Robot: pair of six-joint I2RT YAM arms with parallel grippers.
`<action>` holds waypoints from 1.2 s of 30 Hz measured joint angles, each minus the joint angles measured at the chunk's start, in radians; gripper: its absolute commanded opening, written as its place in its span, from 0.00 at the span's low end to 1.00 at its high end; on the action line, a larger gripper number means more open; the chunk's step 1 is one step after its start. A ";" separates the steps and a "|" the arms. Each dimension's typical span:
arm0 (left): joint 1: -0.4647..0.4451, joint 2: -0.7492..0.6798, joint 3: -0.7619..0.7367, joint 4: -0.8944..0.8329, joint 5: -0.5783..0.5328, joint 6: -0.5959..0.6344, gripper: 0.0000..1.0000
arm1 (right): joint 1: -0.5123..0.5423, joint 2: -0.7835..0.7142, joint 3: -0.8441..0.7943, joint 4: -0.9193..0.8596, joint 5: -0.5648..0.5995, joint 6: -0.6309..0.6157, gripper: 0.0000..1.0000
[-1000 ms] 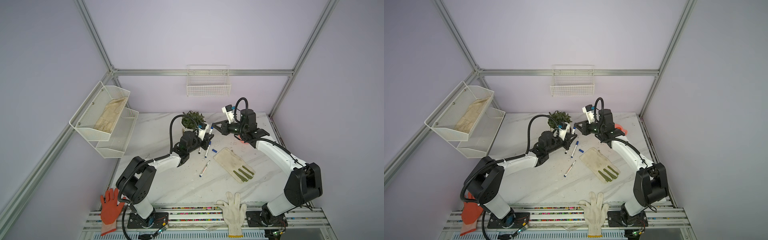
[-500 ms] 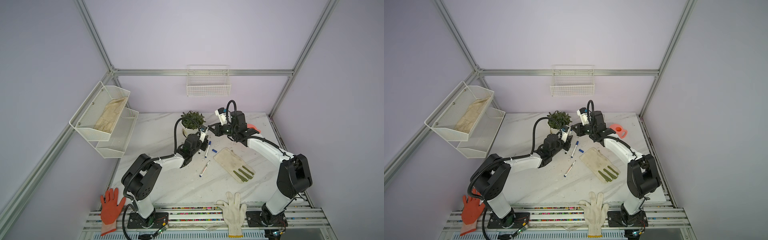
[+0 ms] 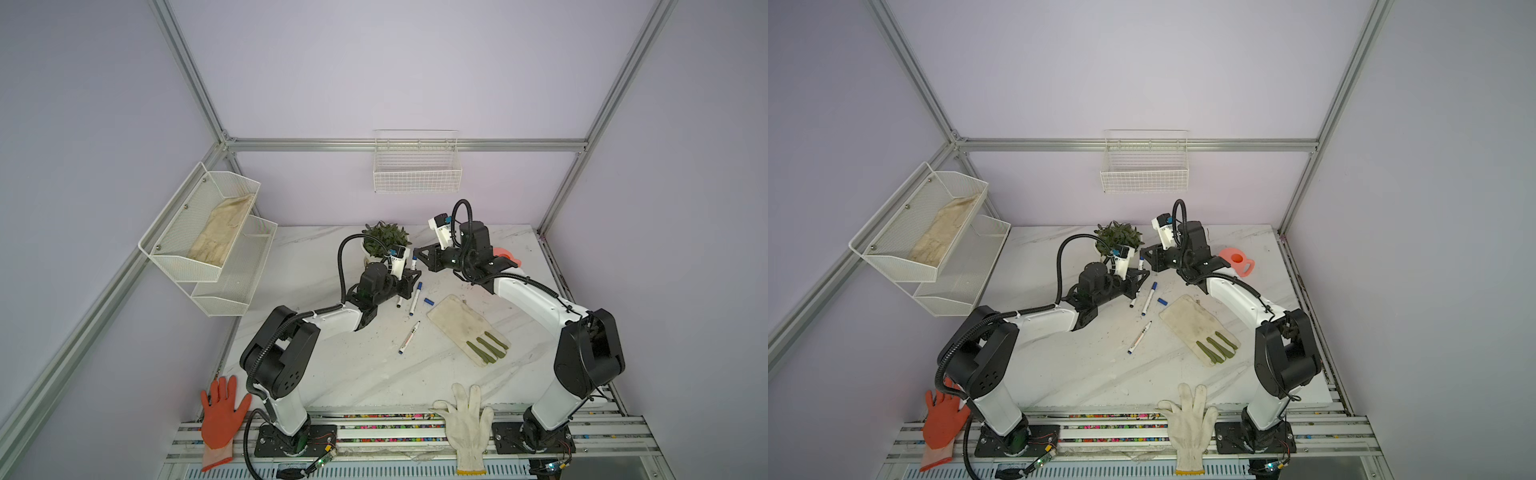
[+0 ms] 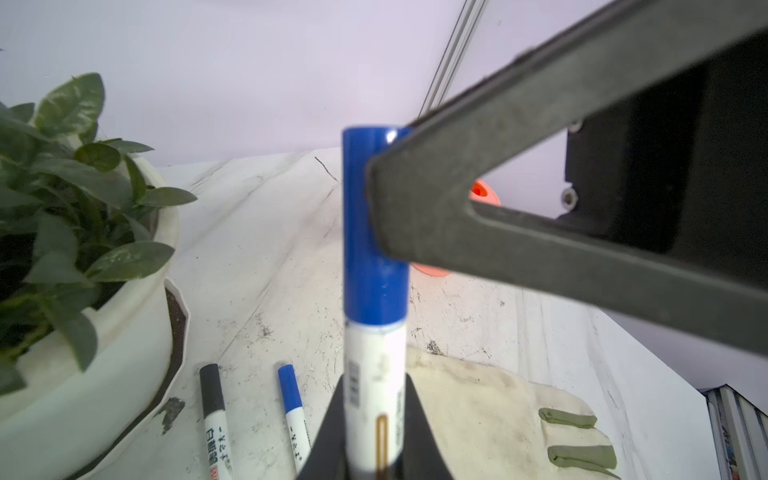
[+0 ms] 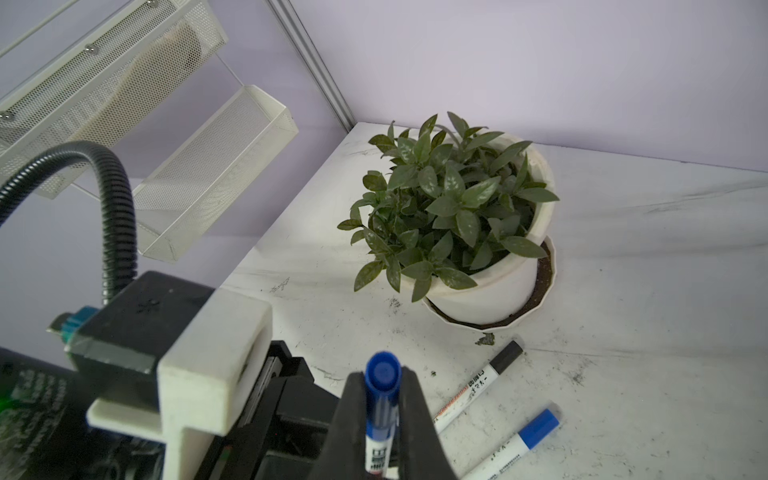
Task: Insert the pens into the pen caps
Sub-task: 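Open the right gripper off the cap while the left holds the marker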
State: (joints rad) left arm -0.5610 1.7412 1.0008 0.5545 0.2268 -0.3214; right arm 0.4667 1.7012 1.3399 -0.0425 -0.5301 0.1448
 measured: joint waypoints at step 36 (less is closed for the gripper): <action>0.061 -0.186 0.199 0.620 -0.221 0.079 0.00 | 0.108 0.158 -0.074 -0.574 0.201 -0.099 0.00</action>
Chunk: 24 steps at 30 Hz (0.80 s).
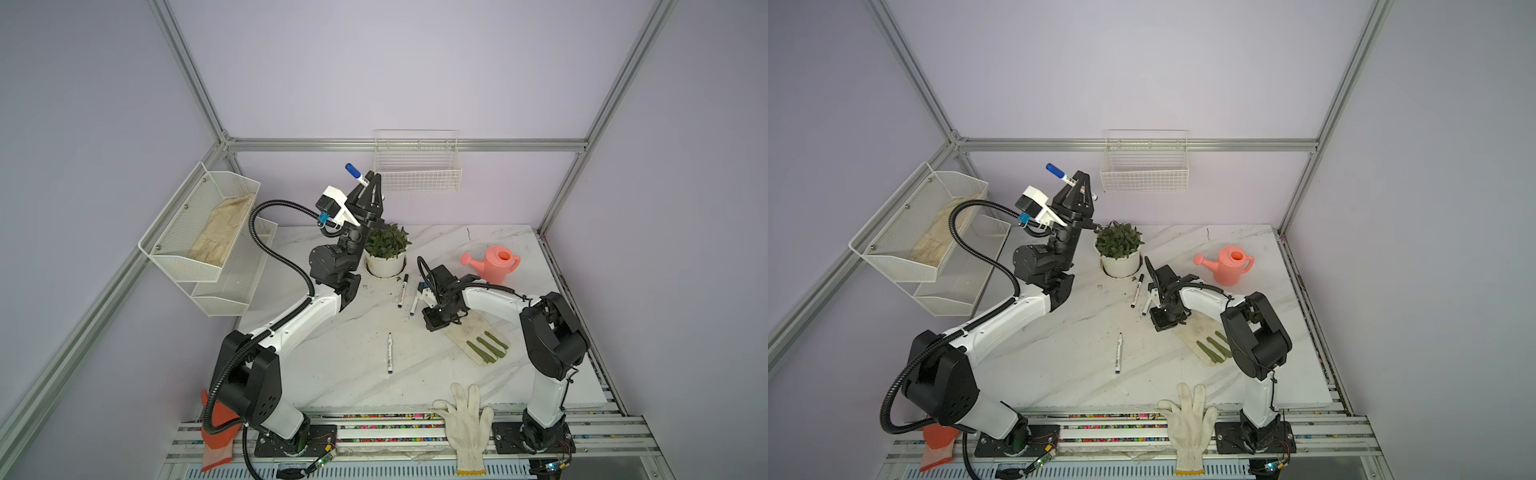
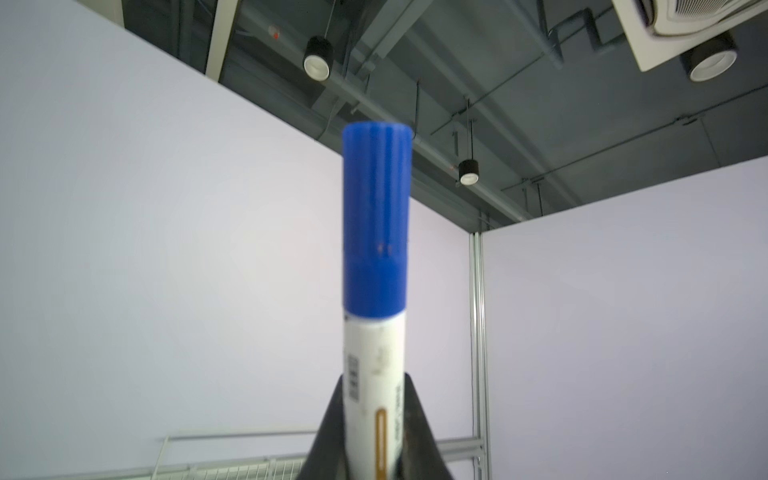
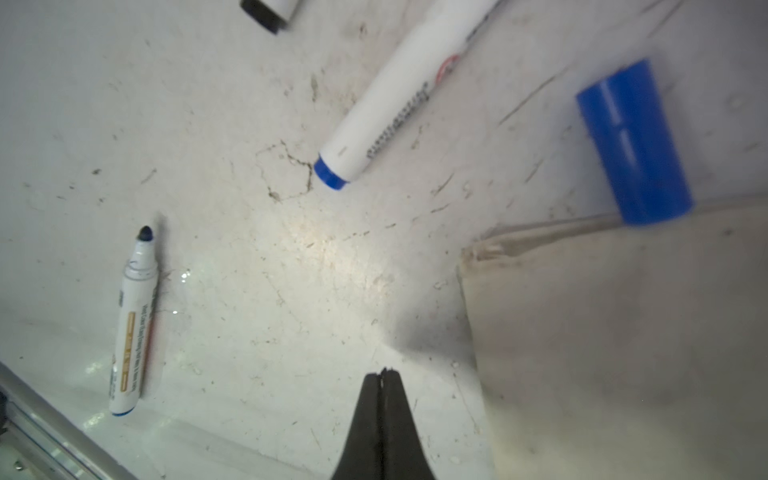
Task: Insert the pens into the pen caps
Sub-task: 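Open the right gripper off the cap while the left holds the marker, then lower the capped white marker beside the other markers with the left gripper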
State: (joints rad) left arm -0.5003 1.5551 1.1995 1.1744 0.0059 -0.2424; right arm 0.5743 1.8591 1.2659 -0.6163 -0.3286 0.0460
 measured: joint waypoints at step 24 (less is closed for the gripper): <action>-0.260 0.026 -0.464 -0.401 -0.291 -0.005 0.00 | -0.173 -0.315 -0.061 0.435 0.143 0.183 0.00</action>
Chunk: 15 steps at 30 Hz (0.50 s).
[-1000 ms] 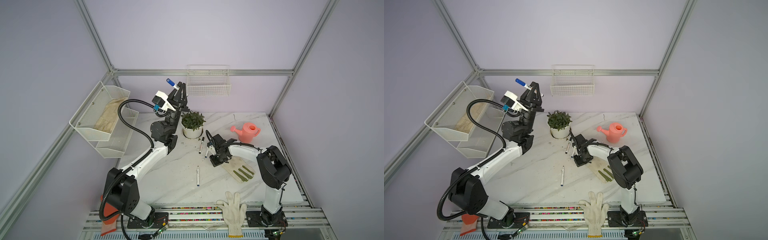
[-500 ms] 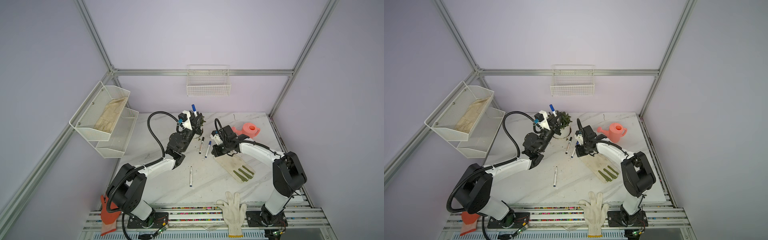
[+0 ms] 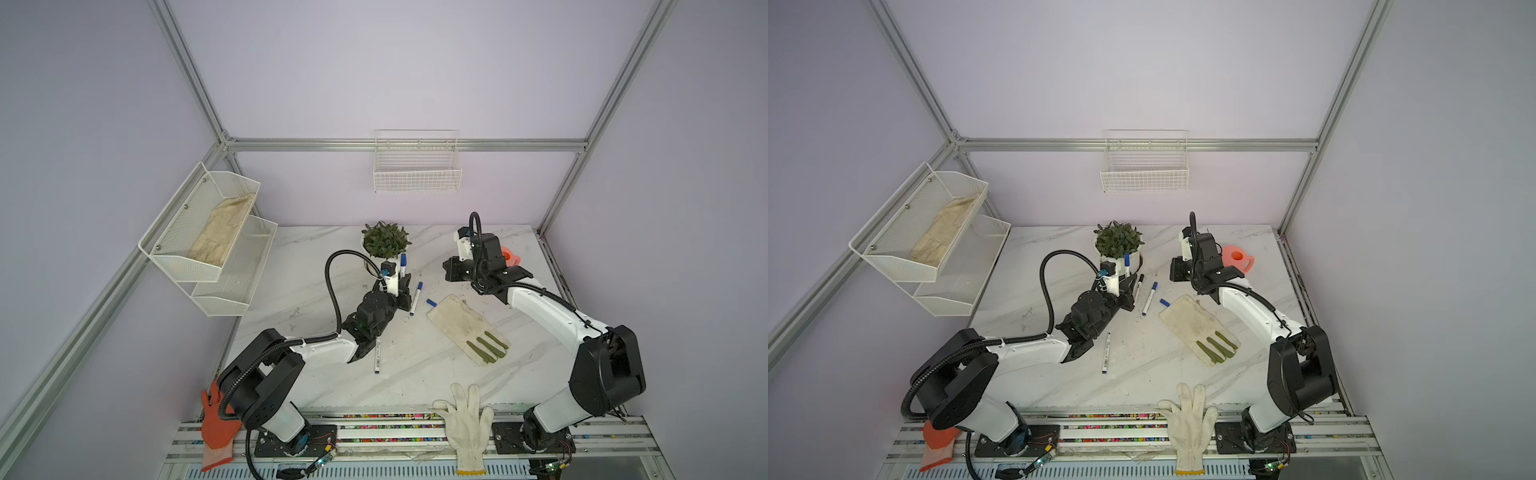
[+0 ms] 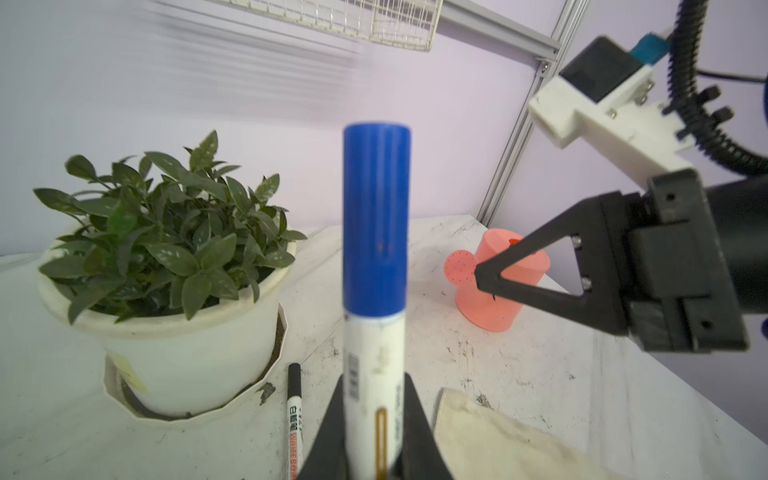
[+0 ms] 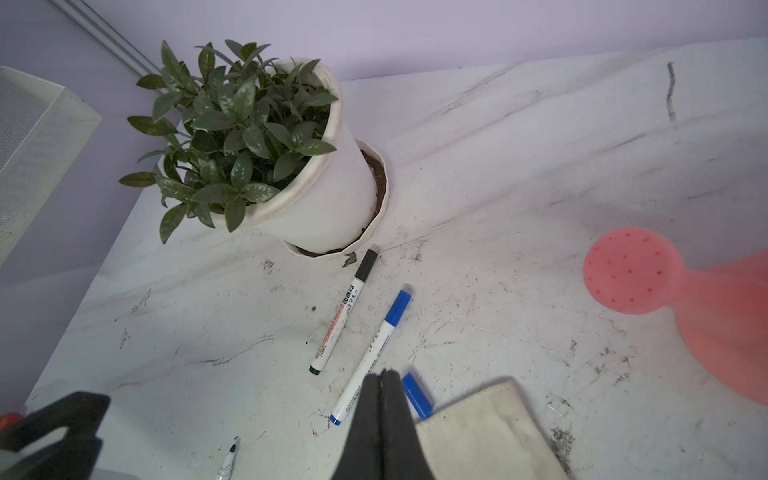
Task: Insert the pens into the pen caps
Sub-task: 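Lower the capped white marker beside the other markers with the left gripper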
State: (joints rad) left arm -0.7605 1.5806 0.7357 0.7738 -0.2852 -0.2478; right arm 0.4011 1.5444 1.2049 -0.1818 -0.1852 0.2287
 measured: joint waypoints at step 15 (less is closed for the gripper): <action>-0.033 0.116 0.004 -0.177 -0.034 -0.022 0.00 | -0.045 -0.026 -0.037 0.044 0.080 0.028 0.00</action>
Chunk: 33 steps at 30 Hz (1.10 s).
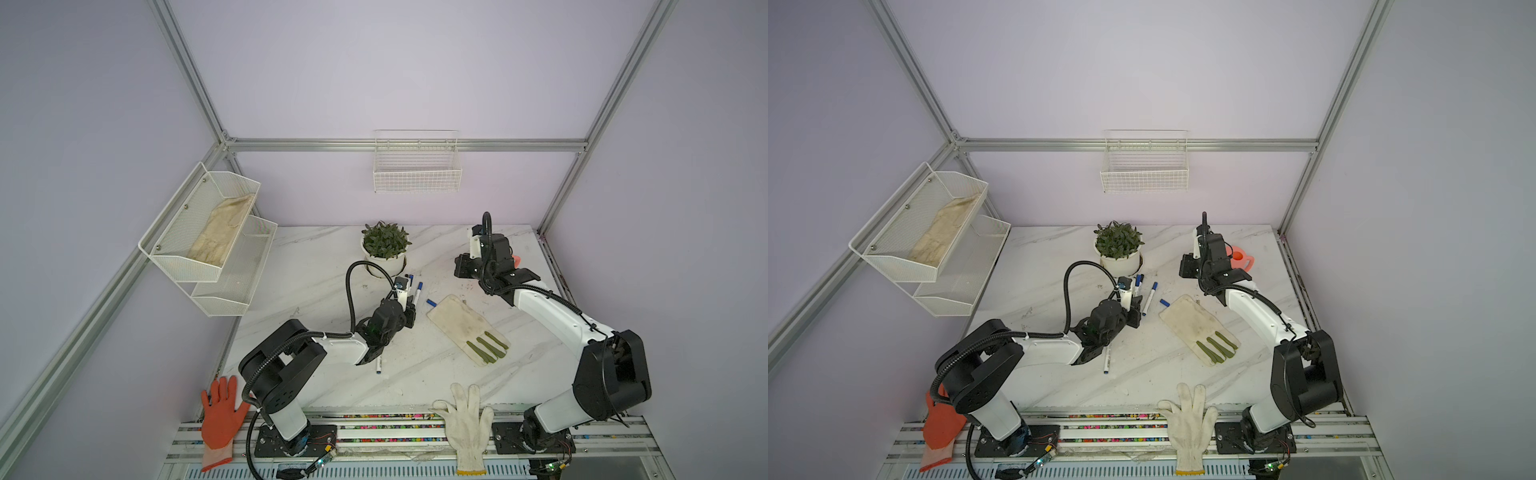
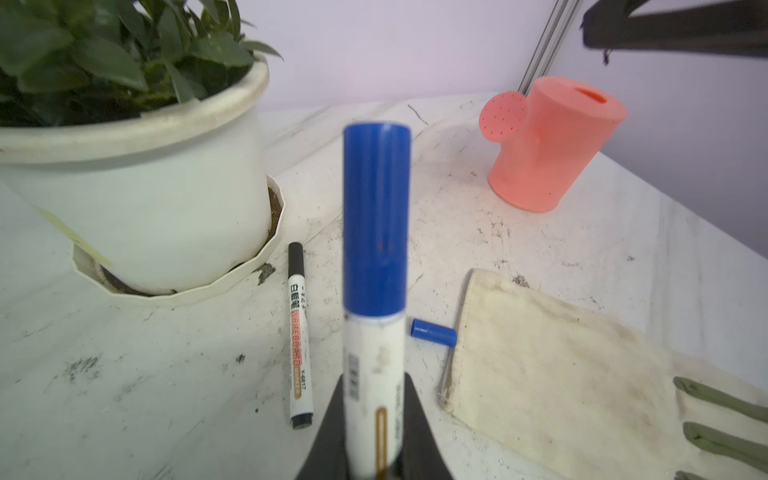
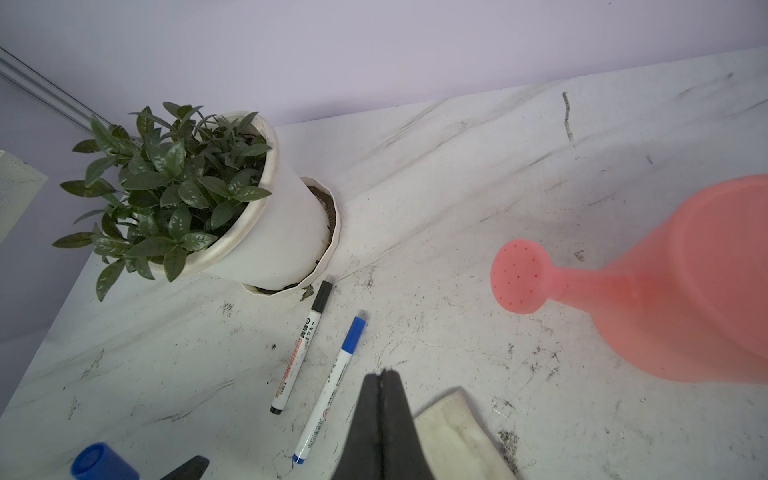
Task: Insert the pens into the pen caps
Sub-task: 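Lower the capped white marker beside the other markers with the left gripper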
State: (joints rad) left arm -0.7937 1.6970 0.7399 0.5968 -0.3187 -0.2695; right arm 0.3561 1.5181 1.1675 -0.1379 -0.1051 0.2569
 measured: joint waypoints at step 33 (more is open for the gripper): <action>0.080 0.220 0.282 -0.320 -0.009 -0.057 0.00 | -0.002 -0.010 -0.022 0.014 -0.035 0.027 0.00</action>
State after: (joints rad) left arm -0.7132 1.9175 1.0218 0.2771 -0.3279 -0.3264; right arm 0.3538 1.5082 1.1458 -0.1242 -0.1402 0.2840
